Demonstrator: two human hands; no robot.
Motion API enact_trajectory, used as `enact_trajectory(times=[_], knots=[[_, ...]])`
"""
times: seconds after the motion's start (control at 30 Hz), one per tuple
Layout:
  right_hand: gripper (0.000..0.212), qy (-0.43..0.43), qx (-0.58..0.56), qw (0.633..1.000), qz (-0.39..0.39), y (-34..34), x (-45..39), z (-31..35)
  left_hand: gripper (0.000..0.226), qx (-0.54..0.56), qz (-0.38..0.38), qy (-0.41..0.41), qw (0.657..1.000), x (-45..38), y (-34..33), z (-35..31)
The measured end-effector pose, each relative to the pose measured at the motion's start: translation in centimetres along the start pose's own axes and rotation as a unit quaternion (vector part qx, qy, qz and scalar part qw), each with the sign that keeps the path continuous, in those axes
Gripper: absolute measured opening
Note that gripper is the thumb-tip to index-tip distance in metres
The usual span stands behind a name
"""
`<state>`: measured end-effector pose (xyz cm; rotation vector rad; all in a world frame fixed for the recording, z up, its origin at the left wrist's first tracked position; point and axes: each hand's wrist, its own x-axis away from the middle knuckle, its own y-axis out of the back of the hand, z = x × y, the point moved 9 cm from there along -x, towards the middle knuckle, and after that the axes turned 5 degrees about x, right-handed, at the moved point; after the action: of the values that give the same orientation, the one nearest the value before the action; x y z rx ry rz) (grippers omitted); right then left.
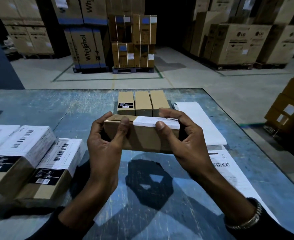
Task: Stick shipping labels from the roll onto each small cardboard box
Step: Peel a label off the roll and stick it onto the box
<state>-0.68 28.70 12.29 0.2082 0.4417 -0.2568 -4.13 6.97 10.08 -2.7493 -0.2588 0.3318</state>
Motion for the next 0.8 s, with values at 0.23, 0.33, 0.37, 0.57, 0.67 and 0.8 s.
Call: enact_trajectory(times=[0.23, 0.33, 0.37, 0.57, 0.67, 0.8], knots=[[0.039, -0.003, -0.020, 0.996, 0.085, -0.6, -0.6, -0.2, 0.061, 0.013, -0.010, 0.028, 0.999, -0.7, 0.7, 0.1], [0.045, -0.043, -0.124, 0.984, 0.121, -0.6, -0.9, -0.6, 0.057, 0.018, -0.007, 0.041, 0.999, -0.8, 0.8, 0.3], [0.046, -0.043, -0.131, 0.983, 0.121, -0.6, -0.9, -0.5, 0.055, 0.019, -0.007, 0.042, 0.999, -0.8, 0.8, 0.3], [0.045, -0.035, -0.074, 0.996, 0.036, -0.6, -0.4, -0.4, 0.055, 0.005, 0.008, 0.013, 1.000, -0.3, 0.3, 0.0], [0.044, -0.008, 0.015, 1.000, -0.009, -0.4, 0.1, -0.4, 0.052, -0.010, 0.014, 0.018, 1.000, 0.1, 0.1, 0.6], [0.052, 0.020, 0.065, 0.998, 0.000, -1.1, 0.5, -0.5, 0.085, -0.059, 0.004, 0.001, 0.998, 0.4, 0.2, 0.8]])
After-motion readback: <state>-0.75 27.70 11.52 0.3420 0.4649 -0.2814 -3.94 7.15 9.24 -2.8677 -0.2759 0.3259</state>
